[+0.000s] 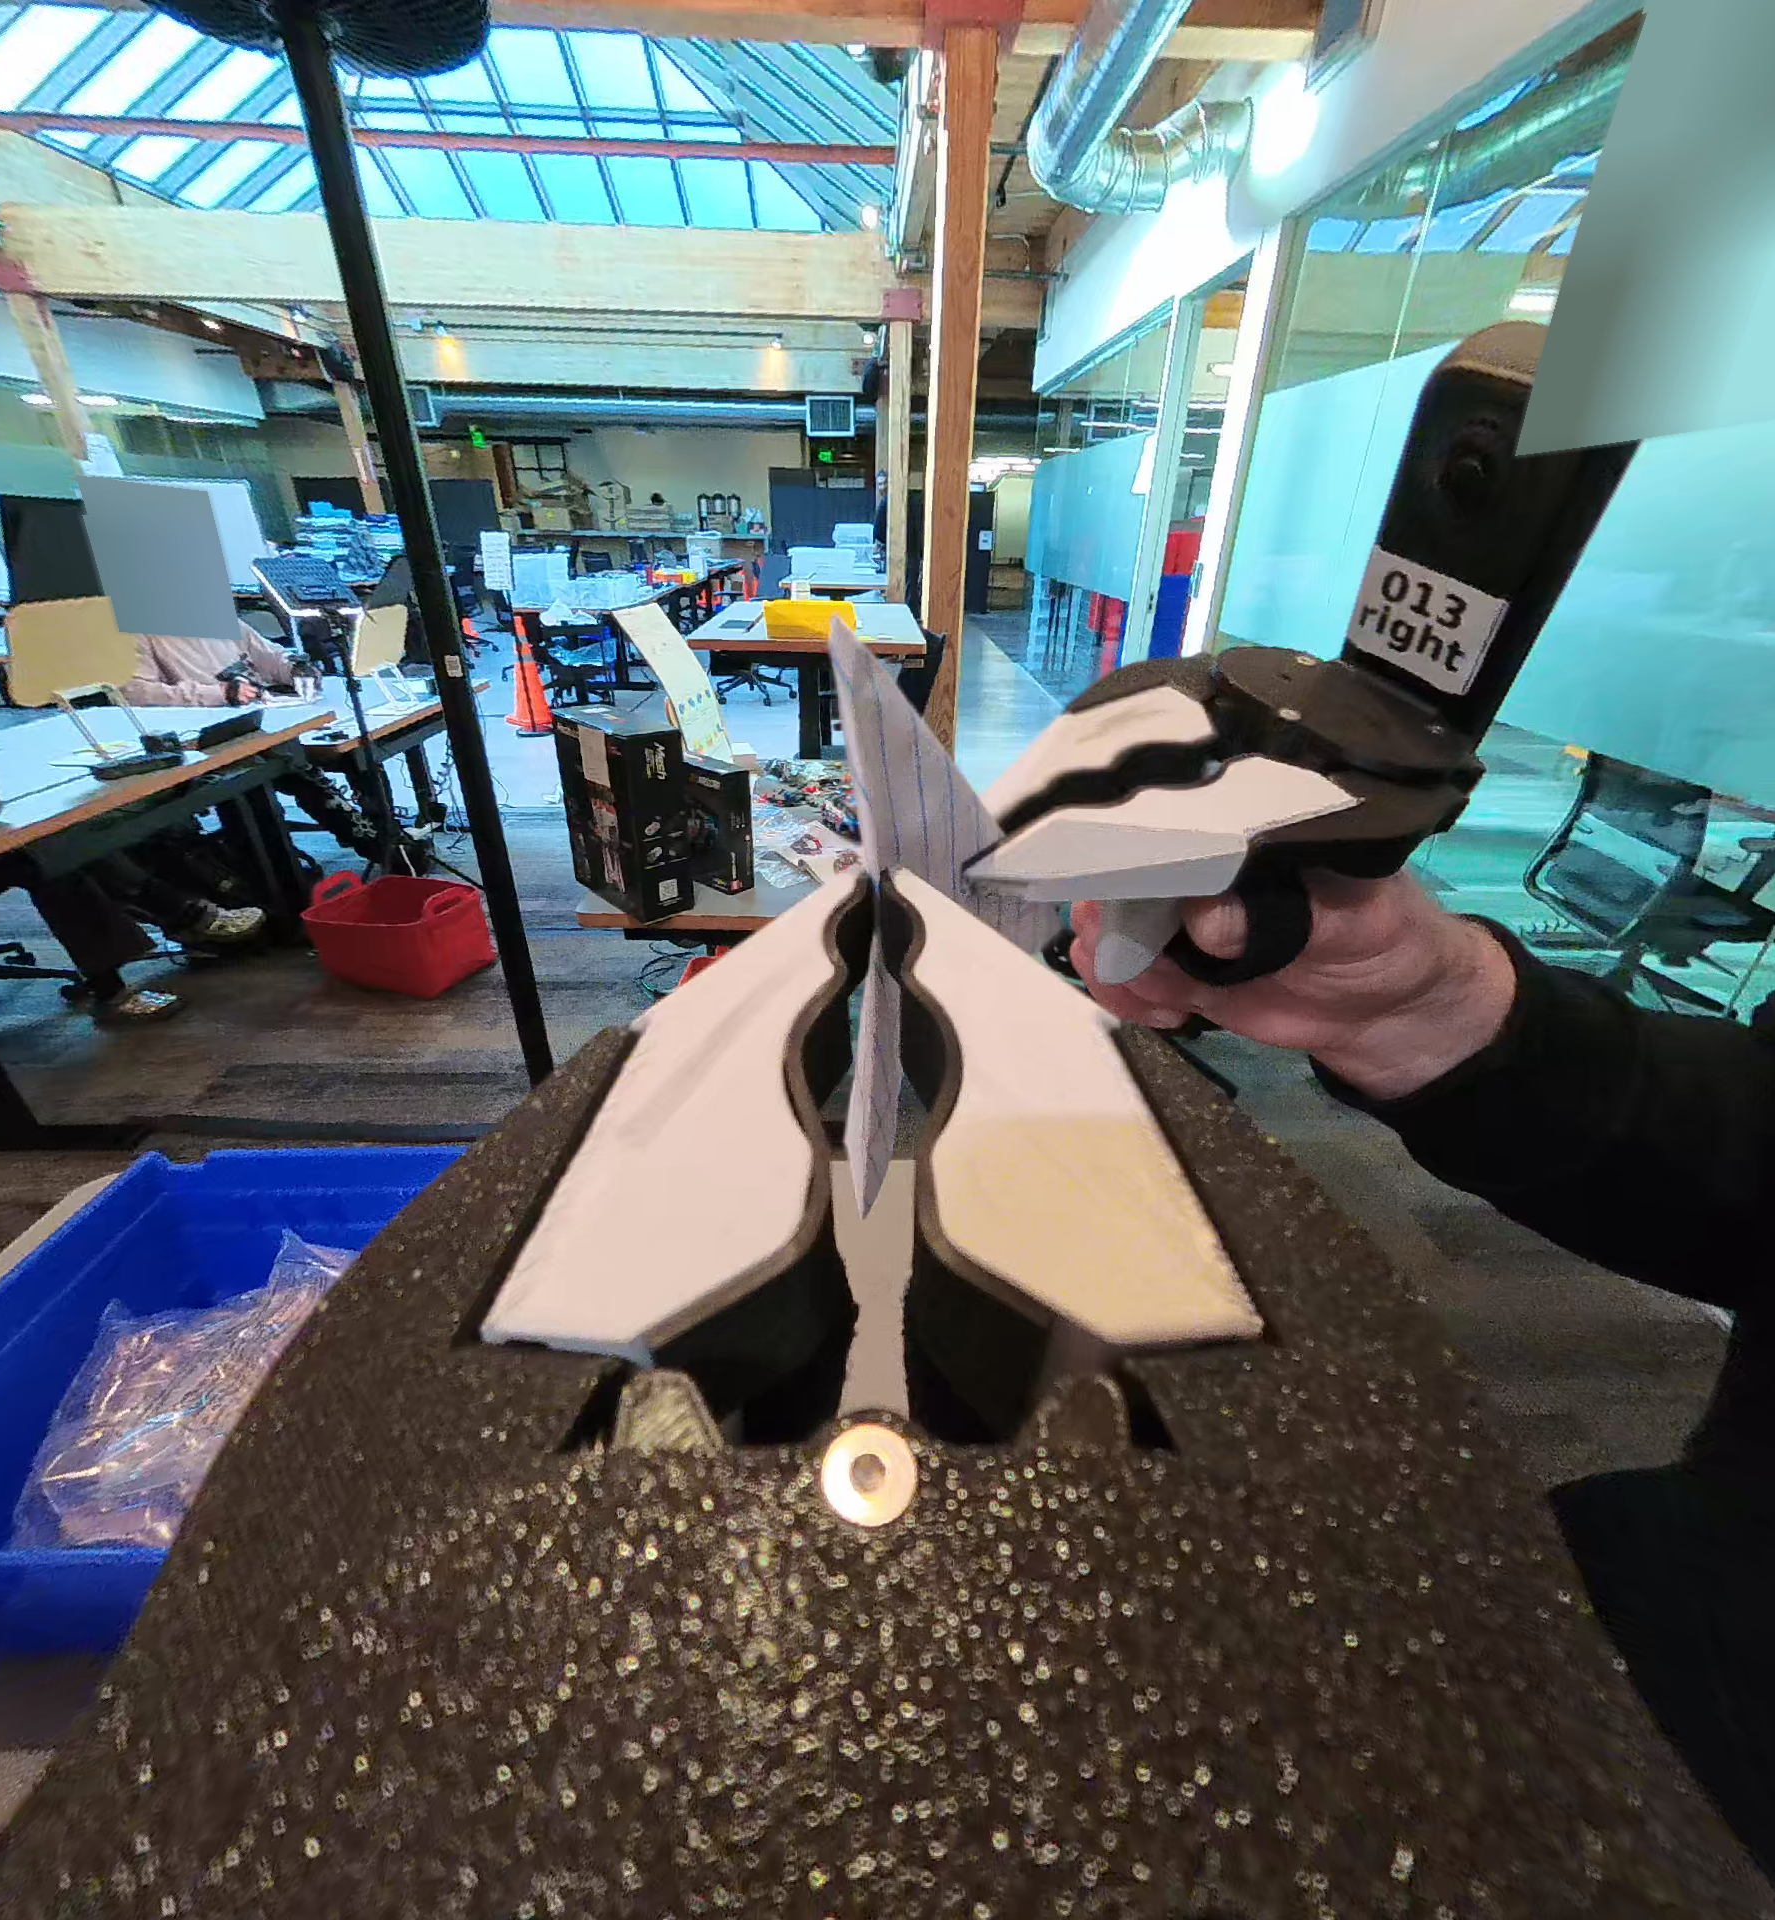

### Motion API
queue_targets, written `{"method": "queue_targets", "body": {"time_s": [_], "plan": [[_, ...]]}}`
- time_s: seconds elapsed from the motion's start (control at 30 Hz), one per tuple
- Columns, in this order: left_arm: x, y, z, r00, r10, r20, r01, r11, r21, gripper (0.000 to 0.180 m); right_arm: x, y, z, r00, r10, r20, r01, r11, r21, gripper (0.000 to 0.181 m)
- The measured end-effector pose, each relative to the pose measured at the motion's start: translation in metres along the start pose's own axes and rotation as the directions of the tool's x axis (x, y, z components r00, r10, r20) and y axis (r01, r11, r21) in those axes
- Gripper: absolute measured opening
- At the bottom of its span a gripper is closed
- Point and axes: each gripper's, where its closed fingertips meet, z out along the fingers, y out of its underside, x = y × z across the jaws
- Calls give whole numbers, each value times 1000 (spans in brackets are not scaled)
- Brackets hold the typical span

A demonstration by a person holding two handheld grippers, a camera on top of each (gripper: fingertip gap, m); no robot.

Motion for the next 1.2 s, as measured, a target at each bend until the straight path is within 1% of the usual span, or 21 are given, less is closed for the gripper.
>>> {"method": "queue_targets", "body": {"time_s": [0.03, 0.1, 0.27, 0.37, 0.43, 0.5, 0.6, 0.7, 0.77, 0.87, 1.0, 1.1, 1.2], "plan": [[0, 1, 0, 1000, 0, -2, 0, 1000, -4, 0, -1, 1, 0, 1000, -4, 0, 4, 1000, -2, 0], [3, 1, 3, 1000, 1, -11, -1, 1000, 7, 0, 1, 3, 1, 998, -51, -46, 50, 999, -20, 0], [-1, 0, 9, 997, -77, 14, 75, 994, 74, 0, 4, 3, 1, 967, -191, -166, 183, 981, -63, 0], [1, -1, 11, 993, -115, 3, 114, 987, 109, 4, 7, 4, 1, 930, -280, -239, 265, 960, -95, 0], [0, -1, 12, 990, -139, 12, 136, 983, 125, 6, 5, 6, 4, 919, -308, -245, 288, 951, -116, 0], [4, -1, 14, 988, -153, -14, 154, 979, 133, 17, 7, 7, 5, 898, -345, -274, 317, 938, -141, 0], [1, -1, 16, 987, -159, 30, 154, 978, 140, 21, 7, 9, 9, 872, -389, -299, 353, 921, -167, 0], [-3, 0, 17, 981, -184, 57, 174, 973, 150, 22, 6, 11, 13, 847, -437, -303, 392, 898, -199, 0], [-11, 3, 16, 974, -198, 112, 180, 972, 153, 22, 2, 13, 17, 837, -465, -287, 417, 883, -214, 0], [-14, 9, 16, 968, -222, 116, 205, 969, 139, 21, -3, 18, 22, 810, -524, -264, 465, 848, -254, 0], [-22, 19, 12, 956, -264, 126, 247, 959, 136, 18, -7, 26, 30, 791, -559, -248, 489, 821, -293, 2], [-26, 24, 8, 945, -301, 126, 282, 948, 151, 17, -15, 36, 38, 802, -559, -213, 488, 817, -307, 15], [-25, 23, 1, 931, -361, 60, 344, 919, 190, 17, -28, 38, 39, 836, -519, -177, 467, 843, -267, 27]]}}
